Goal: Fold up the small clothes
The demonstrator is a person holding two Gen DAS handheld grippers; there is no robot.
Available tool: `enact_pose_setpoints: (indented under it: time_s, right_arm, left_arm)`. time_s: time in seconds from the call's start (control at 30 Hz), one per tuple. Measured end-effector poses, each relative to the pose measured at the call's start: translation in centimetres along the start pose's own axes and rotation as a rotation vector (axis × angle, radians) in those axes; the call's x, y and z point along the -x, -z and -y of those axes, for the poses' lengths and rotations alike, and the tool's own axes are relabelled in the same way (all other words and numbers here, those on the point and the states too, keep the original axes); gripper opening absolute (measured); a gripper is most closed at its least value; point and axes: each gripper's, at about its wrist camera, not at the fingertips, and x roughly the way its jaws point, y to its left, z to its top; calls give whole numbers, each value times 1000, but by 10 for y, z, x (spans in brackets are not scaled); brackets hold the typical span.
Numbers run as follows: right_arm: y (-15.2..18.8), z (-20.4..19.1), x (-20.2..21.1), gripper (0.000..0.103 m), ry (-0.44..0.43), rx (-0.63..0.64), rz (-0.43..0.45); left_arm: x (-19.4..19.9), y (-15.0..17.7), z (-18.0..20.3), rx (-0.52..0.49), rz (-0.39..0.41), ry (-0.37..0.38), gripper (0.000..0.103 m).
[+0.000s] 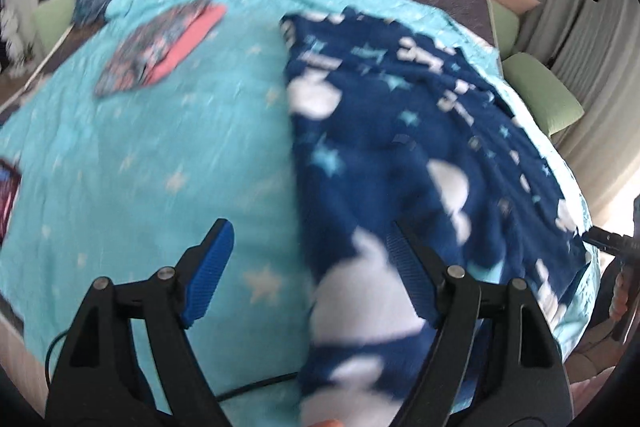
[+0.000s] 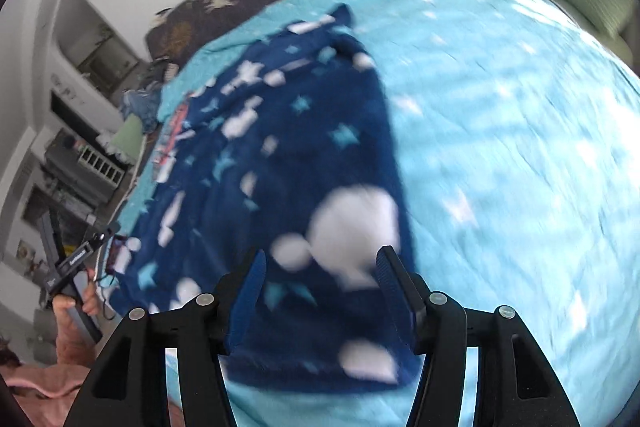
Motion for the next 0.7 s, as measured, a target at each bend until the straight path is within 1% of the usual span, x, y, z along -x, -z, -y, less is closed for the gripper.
enact_pose_setpoints:
  time_s: [0.13,0.23,0.3,0.33,0.4,0.43,0.47,0.53,0.57,0.63,0.7]
  right_arm:
    - [20,20,16,60,6,-83,17]
    - [27,17,26,60,33,-62,38]
    - [29,6,28,60,21,-18,43]
    - [29,-3,27,60,-7,6,39]
    - [30,-25,18,61,-88,56,14]
    - [32,-39,11,61,-141,87,-10]
    - [33,-49,5,61,-166,111,-27]
    - [38,-71,-7,61,-180,177,-58]
    - [42,-82,-13,61,-177,215,-74]
    - [50,-95,-23,61,-184,263,-107]
    - [60,-102,-30,61,-183,294,-137]
  left_arm:
    - [9,17,-8,68,-19,17,79]
    - [21,22,3,56,3,30,79]
    - [28,21,22,1,7,93,79]
    - [30,21,39,-51,-7,146,79]
    - [32,25,67,-144,-32,235,79]
    - [32,29,82,-196,-43,277,79]
    - [32,34,96,-248,-54,304,79]
    - [27,45,119,-344,-83,294,79]
    - [23,52,129,-396,-99,266,76]
    - [18,61,139,-452,-125,236,60]
    - [15,67,139,-460,-164,244,57]
